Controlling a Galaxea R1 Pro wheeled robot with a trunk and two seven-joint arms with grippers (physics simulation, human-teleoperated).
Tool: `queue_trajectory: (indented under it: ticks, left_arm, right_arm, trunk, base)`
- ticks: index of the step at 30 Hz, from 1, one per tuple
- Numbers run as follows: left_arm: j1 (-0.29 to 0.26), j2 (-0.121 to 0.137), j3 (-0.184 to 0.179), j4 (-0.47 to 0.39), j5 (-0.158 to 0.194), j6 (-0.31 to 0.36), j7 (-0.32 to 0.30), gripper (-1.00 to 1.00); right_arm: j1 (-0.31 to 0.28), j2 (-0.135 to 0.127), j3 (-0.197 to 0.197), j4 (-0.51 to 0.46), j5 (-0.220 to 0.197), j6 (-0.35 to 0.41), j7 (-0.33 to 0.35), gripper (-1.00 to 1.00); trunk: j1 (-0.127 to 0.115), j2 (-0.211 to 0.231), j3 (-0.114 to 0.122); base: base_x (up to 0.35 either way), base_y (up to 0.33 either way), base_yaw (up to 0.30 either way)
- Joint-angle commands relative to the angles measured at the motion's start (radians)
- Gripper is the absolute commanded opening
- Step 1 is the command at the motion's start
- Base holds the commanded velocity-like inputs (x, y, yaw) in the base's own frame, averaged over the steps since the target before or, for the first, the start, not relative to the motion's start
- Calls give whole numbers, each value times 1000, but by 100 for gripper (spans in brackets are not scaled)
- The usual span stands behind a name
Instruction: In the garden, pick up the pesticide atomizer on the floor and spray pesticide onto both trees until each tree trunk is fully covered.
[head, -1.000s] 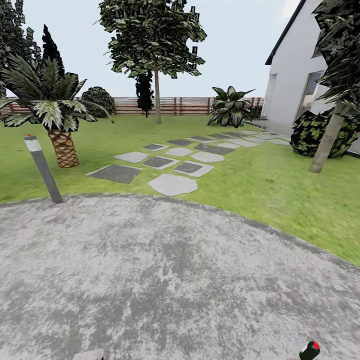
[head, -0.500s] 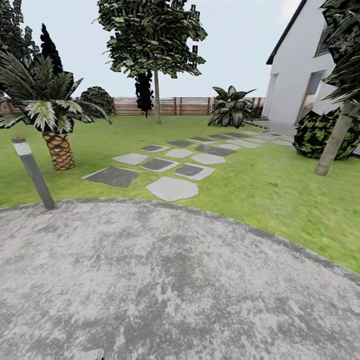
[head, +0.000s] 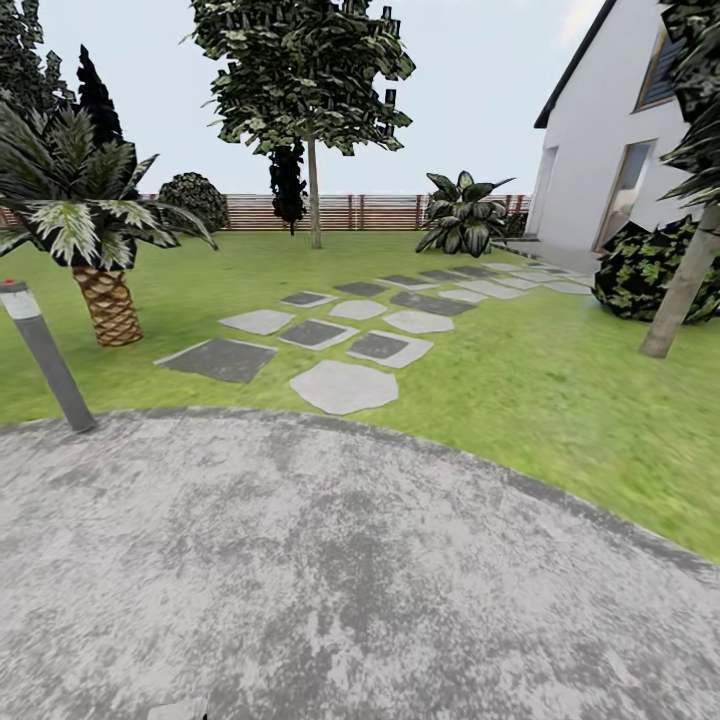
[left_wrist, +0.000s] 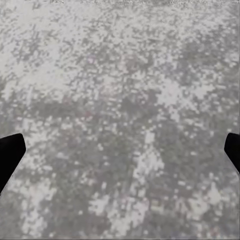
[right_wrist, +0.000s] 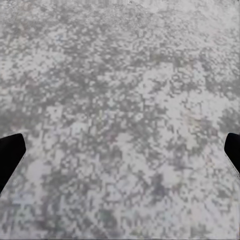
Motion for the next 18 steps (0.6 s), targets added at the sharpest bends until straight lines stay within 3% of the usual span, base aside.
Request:
queue_trajectory:
  ticks: [1,11,18]
  left_arm:
    - [-1,0,0,1,6,-3,-1,100]
    - [-1,0,0,1,6,-3,-1,100]
    - [-1,0,0,1,6,-3,-1,100]
  right_arm:
    - [0,0,0,1,1,-3,0,100]
    - [0,0,0,0,1,-3,0,100]
    - [0,0,0,1,1,-3,1,100]
  trunk:
    - [0,0,-1]
    - [0,0,-1]
    - [0,0,-1]
  base:
    - [339,0,0]
    - [339,0,-13]
    - [339,0,-229]
